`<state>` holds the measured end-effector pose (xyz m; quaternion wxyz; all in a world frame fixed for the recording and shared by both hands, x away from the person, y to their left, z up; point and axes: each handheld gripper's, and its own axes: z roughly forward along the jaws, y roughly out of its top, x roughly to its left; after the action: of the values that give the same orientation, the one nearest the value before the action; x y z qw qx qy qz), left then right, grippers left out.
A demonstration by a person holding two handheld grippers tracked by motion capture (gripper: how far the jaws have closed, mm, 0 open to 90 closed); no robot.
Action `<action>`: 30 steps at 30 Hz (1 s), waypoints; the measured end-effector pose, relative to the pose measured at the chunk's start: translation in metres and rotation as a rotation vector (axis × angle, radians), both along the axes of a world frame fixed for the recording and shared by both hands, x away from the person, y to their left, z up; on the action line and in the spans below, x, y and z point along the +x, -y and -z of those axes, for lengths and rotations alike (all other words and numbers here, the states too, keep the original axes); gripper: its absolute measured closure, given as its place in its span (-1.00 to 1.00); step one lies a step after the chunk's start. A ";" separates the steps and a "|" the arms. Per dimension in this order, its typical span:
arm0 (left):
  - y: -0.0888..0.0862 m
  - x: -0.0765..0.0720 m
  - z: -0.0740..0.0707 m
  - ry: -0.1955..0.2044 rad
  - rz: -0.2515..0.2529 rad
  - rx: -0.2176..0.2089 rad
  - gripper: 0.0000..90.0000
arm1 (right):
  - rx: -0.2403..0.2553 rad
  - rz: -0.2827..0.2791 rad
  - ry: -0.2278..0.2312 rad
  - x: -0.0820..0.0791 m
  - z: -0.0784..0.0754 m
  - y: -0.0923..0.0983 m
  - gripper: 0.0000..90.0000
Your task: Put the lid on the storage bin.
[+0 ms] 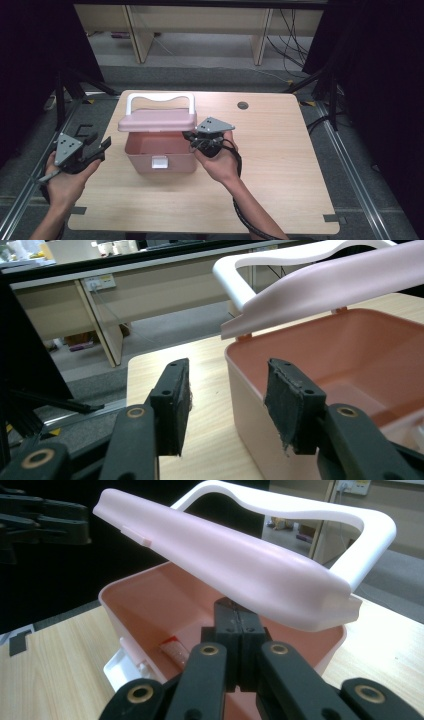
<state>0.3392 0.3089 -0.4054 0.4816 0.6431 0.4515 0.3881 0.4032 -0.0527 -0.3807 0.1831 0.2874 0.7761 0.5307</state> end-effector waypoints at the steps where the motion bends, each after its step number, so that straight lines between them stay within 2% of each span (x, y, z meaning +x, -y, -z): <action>1: -0.001 -0.003 0.001 0.004 -0.002 -0.010 0.12 | -0.011 -0.006 0.021 0.001 0.001 0.001 1.00; 2: -0.003 -0.005 0.001 0.006 -0.006 -0.018 0.12 | 0.007 -0.001 -0.006 -0.001 0.002 0.000 1.00; 3: -0.004 -0.007 0.002 0.006 -0.006 -0.021 0.11 | 0.004 -0.018 -0.002 0.000 0.003 0.001 1.00; 4: -0.005 -0.008 0.003 0.009 0.000 -0.027 0.10 | 0.008 -0.003 -0.012 -0.002 0.003 0.002 1.00; 7: -0.005 -0.011 0.005 0.008 -0.012 -0.053 0.09 | 0.001 -0.013 -0.027 -0.003 0.005 0.004 1.00; 8: -0.006 -0.011 0.005 0.010 -0.004 -0.046 0.09 | -0.009 -0.017 -0.014 -0.003 0.006 0.005 1.00; 9: -0.006 -0.011 0.005 0.011 -0.005 -0.046 0.09 | -0.013 -0.011 -0.037 -0.004 0.007 0.005 1.00; 11: -0.007 -0.010 0.006 0.007 -0.010 -0.044 0.09 | -0.015 -0.017 -0.048 -0.005 0.009 0.007 1.00; 13: -0.006 -0.010 0.008 0.001 -0.024 -0.059 0.09 | -0.020 -0.034 -0.035 -0.004 0.012 0.009 1.00; 15: -0.006 -0.009 0.009 0.000 -0.019 -0.054 0.09 | -0.029 -0.020 -0.063 -0.007 0.014 0.011 1.00; 16: -0.006 -0.009 0.010 -0.001 -0.022 -0.057 0.09 | -0.042 -0.025 -0.048 -0.006 0.015 0.012 1.00; 18: -0.005 -0.008 0.011 -0.004 -0.022 -0.059 0.09 | -0.046 -0.021 -0.066 -0.007 0.018 0.014 1.00; 19: -0.005 -0.008 0.012 -0.010 -0.027 -0.058 0.09 | -0.047 -0.031 -0.057 -0.007 0.020 0.015 1.00; 21: -0.004 -0.007 0.013 -0.013 -0.026 -0.060 0.09 | -0.058 -0.022 -0.086 -0.008 0.023 0.018 1.00; 25: -0.005 -0.006 0.015 -0.019 -0.028 -0.054 0.09 | -0.046 -0.002 -0.116 -0.010 0.028 0.023 1.00; 26: -0.005 -0.005 0.016 -0.017 -0.029 -0.057 0.09 | -0.063 -0.015 -0.096 -0.009 0.029 0.025 1.00; 28: -0.006 -0.005 0.017 -0.020 -0.036 -0.063 0.09 | -0.059 0.004 -0.109 -0.010 0.030 0.028 1.00; 30: -0.006 -0.004 0.018 -0.021 -0.038 -0.066 0.09 | -0.070 -0.001 -0.105 -0.009 0.032 0.031 1.00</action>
<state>0.3348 0.3149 -0.4239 0.4902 0.6224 0.4812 0.3752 0.3943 -0.0839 -0.4127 0.1517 0.3077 0.8028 0.4876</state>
